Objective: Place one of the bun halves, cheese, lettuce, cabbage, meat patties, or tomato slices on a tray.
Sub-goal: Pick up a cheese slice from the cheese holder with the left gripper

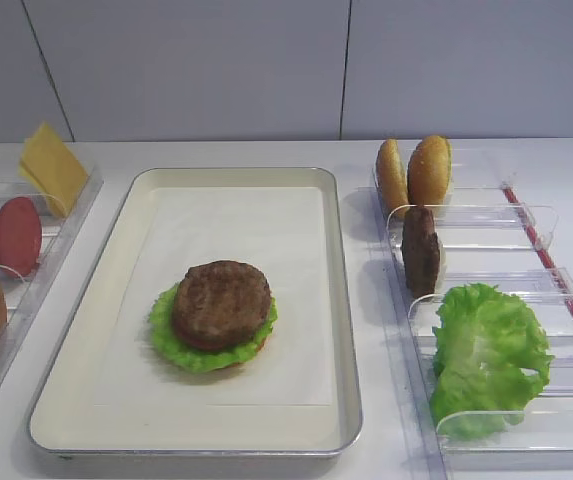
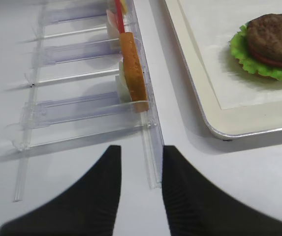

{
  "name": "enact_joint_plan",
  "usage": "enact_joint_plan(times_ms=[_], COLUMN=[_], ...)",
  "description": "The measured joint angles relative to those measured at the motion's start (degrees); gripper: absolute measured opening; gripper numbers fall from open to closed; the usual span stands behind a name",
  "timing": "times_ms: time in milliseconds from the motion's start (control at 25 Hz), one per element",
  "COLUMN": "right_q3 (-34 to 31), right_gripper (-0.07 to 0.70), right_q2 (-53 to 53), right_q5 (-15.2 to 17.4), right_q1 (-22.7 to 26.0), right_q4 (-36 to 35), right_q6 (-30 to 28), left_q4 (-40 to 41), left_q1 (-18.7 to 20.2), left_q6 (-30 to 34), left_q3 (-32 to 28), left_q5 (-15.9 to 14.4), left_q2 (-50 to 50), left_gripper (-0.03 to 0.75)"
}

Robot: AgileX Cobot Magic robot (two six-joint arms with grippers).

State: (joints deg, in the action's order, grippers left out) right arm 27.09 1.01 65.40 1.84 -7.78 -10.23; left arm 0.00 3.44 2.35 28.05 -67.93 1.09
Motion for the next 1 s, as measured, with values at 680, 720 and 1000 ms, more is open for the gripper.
enact_joint_plan(times_ms=[680,720,1000], right_q3=[0.0,0.0,0.0], right_gripper=[0.344,0.344,0.344], right_q2=[0.0,0.0,0.0], right_q5=[0.0,0.0,0.0], right_q1=[0.0,0.0,0.0], right_q4=[-0.1,-0.1,-0.1], right_q6=[0.0,0.0,0.0], left_q4=[0.0,0.0,0.0], left_q1=[0.0,0.0,0.0], left_q6=[0.0,0.0,0.0], left_q3=[0.0,0.0,0.0], left_q5=[0.0,0.0,0.0], left_q2=[0.0,0.0,0.0], left_gripper=[0.221,0.222,0.221])
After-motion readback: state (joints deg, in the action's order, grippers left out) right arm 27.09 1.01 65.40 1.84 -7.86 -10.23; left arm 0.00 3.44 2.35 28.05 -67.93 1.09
